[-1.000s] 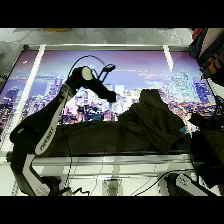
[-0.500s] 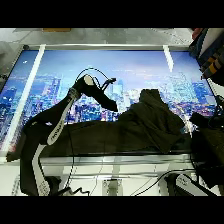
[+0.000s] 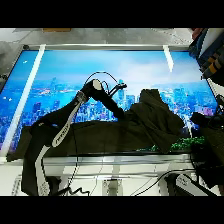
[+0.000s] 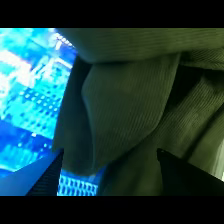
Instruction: Fold the clothes and pants, and hang the long-sleeved shirts on hangers.
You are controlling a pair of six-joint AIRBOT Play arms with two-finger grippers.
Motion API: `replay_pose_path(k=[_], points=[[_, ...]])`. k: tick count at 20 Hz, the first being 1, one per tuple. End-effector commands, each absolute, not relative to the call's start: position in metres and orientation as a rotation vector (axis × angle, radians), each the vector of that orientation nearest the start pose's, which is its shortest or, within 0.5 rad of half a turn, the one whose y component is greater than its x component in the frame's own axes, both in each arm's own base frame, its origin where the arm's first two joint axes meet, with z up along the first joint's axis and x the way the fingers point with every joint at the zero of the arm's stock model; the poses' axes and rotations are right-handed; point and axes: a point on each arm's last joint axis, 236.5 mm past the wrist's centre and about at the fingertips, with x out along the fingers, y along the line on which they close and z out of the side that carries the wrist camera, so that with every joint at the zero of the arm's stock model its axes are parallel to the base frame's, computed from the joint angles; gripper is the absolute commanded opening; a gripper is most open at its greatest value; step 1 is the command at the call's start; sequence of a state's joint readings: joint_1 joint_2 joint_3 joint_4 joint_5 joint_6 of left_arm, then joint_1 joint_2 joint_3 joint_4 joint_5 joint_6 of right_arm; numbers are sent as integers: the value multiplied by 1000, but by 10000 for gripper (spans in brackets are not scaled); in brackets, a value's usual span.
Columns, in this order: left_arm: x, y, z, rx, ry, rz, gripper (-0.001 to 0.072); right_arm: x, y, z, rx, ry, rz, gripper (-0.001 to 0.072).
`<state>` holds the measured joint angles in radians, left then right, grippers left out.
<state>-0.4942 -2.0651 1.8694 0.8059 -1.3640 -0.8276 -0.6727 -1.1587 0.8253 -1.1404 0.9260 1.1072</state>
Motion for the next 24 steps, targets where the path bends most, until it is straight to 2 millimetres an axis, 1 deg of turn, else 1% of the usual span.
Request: replay_pose_path(k=[1, 2, 3, 4, 6, 8, 10, 11, 12, 13, 14, 15, 17, 19, 20, 21, 22, 23, 24], points=[[382, -394, -70, 201, 1173, -1351, 529, 320, -154, -34, 417, 1077, -185, 217], [391, -396, -73, 220, 1141, -1324, 349, 320, -154, -34, 417, 1077, -185, 217], [404, -394, -76, 259, 1102, -1282, 84, 320, -154, -34, 416, 1078, -185, 217], [416, -391, -73, 285, 1065, -1246, 9, 320, -154, -34, 416, 1078, -185, 216], [438, -381, -54, 330, 987, -1186, 9, 319, -155, -34, 408, 1082, -188, 216], [460, -358, -25, 452, 905, -1108, 9, 318, -156, -35, 401, 1087, -189, 216], [481, -325, 10, 647, 820, -996, 9, 315, -153, -36, 405, 1099, -180, 210], [492, -304, 31, 758, 776, -923, 9, 311, -152, -38, 391, 1119, -168, 208], [504, -279, 56, 880, 730, -834, 9, 306, -152, -41, 363, 1143, -160, 183], [513, -257, 81, 977, 689, -751, 9, 302, -152, -44, 353, 1161, -158, 129], [522, -238, 109, 1046, 642, -661, 9, 301, -150, -45, 362, 1165, -152, 113], [528, -222, 138, 1071, 598, -571, 9, 303, -145, -45, 385, 1157, -144, 113], [531, -194, 179, 1089, 550, -442, 9, 309, -130, -46, 449, 1128, -102, 114], [528, -171, 206, 1062, 539, -347, 9, 305, -115, -56, 492, 1137, -69, 114], [526, -158, 215, 1038, 551, -301, 9, 300, -109, -62, 517, 1146, -61, 117], [523, -139, 219, 1020, 585, -248, 9, 298, -101, -67, 542, 1148, -46, 157], [519, -119, 219, 1007, 635, -198, 9, 299, -97, -70, 576, 1136, -49, 320], [513, -94, 214, 987, 707, -141, 9, 303, -95, -72, 615, 1107, -63, 410], [506, -69, 207, 961, 787, -88, 9, 308, -94, -73, 654, 1073, -83, 443]])
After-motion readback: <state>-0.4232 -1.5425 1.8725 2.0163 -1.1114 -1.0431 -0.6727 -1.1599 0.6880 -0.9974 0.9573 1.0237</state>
